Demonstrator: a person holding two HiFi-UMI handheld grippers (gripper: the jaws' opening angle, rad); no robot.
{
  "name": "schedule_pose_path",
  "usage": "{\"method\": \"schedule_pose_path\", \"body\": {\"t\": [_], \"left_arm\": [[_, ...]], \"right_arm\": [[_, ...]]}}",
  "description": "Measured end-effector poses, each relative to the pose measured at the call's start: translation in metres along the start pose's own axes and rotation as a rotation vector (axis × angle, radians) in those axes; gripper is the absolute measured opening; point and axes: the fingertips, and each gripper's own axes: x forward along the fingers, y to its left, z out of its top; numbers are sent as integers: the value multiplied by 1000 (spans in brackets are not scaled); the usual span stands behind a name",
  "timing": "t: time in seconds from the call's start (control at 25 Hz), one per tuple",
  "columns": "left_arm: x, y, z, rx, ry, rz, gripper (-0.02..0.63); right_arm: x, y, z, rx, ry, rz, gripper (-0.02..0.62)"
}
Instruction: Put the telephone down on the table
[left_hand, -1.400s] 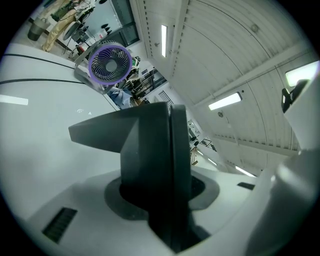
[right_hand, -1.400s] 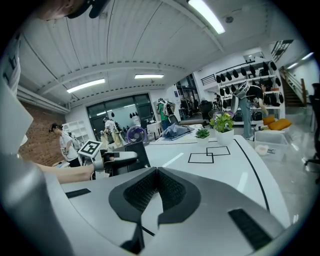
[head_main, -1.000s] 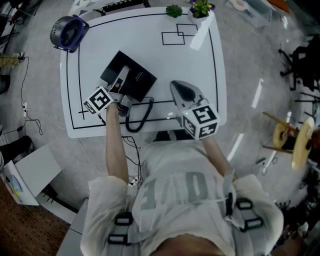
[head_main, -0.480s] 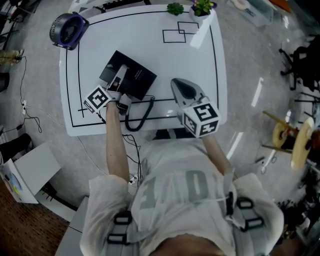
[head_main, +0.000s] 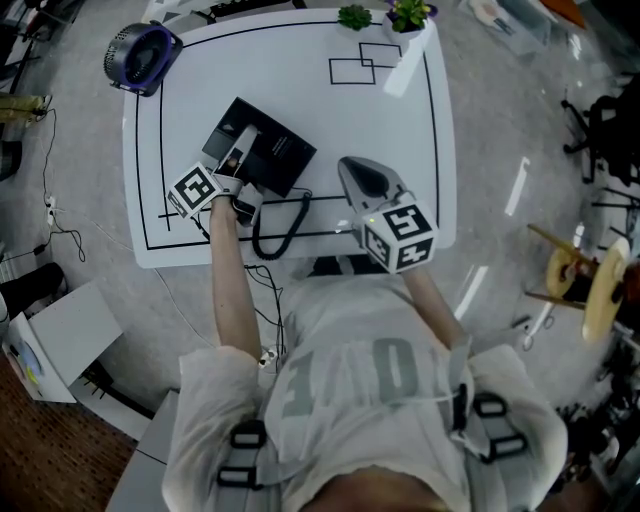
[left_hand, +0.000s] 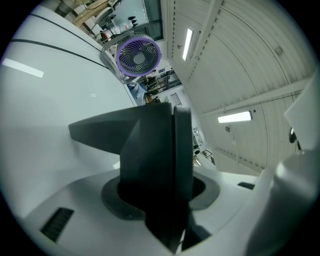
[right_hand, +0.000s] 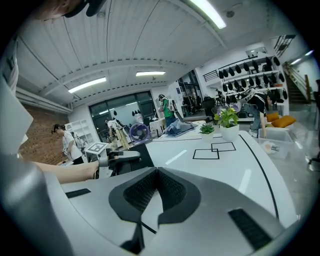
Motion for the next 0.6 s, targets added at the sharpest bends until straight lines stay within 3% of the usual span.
{"method": "schedule_pose_path", "body": {"t": [0.44, 0.6], "left_arm": [[-5, 13, 4, -28, -44, 155, 267], [-17, 15, 4, -23, -65, 170, 279]], "right_arm": [[-6, 6, -2, -5, -4, 19, 8], [-9, 7, -1, -2, -9, 23, 8]]}}
